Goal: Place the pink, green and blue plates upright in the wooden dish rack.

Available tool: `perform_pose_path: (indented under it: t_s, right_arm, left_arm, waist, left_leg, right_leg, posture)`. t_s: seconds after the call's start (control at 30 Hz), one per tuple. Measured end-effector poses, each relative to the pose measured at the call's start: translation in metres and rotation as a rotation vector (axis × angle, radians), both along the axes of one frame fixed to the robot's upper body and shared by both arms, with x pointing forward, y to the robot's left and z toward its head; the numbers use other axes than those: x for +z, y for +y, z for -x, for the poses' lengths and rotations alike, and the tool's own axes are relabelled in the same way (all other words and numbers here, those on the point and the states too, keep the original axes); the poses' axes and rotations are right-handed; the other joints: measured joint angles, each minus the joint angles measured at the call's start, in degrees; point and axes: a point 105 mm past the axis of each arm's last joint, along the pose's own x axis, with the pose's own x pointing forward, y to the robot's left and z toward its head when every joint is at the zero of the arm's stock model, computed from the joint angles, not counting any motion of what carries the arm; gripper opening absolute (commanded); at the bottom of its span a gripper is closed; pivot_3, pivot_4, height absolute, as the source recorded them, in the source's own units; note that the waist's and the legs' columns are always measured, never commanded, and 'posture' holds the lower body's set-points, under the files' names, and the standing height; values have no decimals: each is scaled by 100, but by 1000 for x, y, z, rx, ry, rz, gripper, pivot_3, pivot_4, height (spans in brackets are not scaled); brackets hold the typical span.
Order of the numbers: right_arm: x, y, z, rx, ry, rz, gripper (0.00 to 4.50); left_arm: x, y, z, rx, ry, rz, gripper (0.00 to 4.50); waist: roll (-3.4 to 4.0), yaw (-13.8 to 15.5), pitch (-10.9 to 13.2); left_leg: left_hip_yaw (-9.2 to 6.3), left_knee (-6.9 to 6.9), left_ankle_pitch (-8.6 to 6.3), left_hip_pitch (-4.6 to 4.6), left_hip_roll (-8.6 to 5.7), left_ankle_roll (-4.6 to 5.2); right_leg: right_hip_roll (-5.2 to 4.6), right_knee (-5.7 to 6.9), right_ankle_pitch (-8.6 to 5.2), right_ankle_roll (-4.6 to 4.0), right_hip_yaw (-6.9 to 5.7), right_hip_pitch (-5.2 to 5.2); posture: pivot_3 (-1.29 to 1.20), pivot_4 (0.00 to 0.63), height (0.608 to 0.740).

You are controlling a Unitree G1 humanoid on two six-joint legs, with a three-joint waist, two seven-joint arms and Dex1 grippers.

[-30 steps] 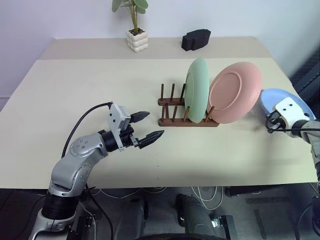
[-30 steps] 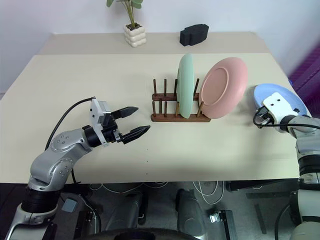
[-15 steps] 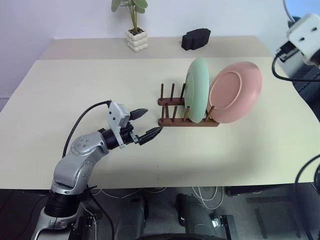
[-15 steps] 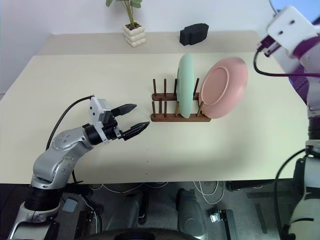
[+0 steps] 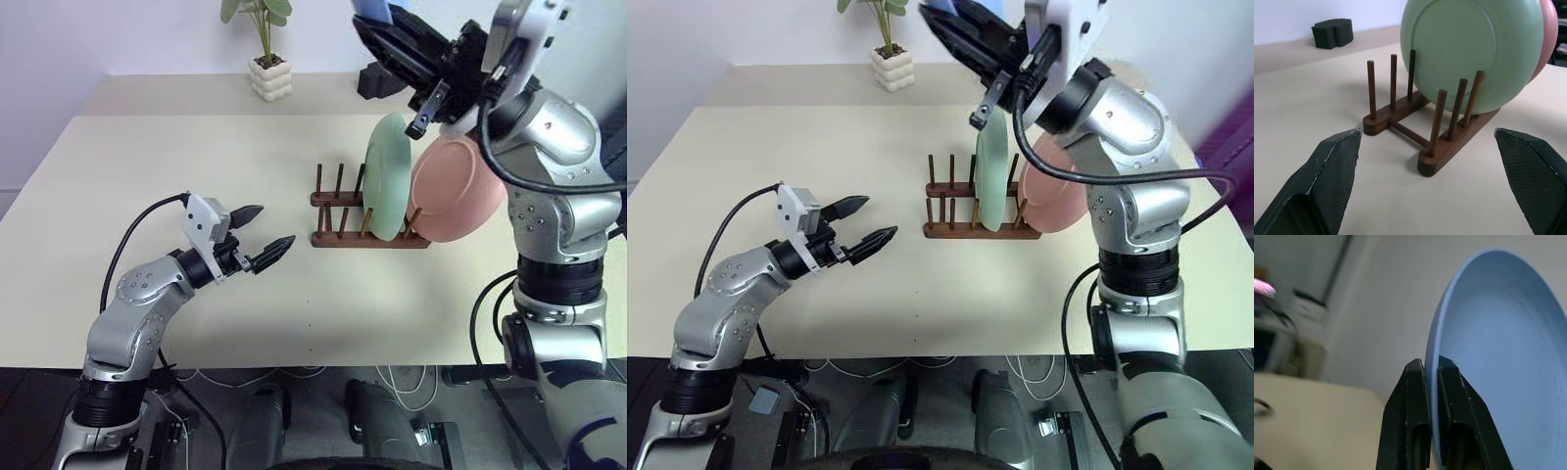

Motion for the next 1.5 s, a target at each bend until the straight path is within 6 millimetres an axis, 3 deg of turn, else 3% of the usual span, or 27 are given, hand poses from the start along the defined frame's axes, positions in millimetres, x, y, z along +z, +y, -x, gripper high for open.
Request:
perform_pose_path:
  t_s: [0.17,0.43,0.7,1.5]
  right_arm:
    - [-24,21,10,164,283,-120,55]
    - [-55,27,5,246,663,-272,55]
    - [-67,11,-13,182,808,-377,55]
    - [-96,4,-27,42,949,-422,55]
  left_arm:
    - [1,6,-1,20,-3,-10,4500]
    - [2,21,-4,65,-2,-33,4500]
    - [4,25,-4,74,-9,-35,4500]
    - [2,21,4,31,4,-11,4500]
  waist:
    - [0,-12,0]
    - [0,-17,0]
    - [0,-22,0]
    - [0,-32,0]
  left_leg:
    - [-3,1,0,6,-1,0]
    - [3,1,0,7,-1,0]
    - [9,0,0,7,-2,0]
    - [9,-2,0,6,1,1]
  right_leg:
    - [-1,45,-2,-2,1,-14]
    - [4,47,-7,-12,0,-16]
    - [5,47,-9,-13,-1,-17]
    - [7,42,-12,-18,-1,-18]
  posture:
    - [0,150,735]
    - [0,150,735]
    - [0,150,735]
    - [0,150,735]
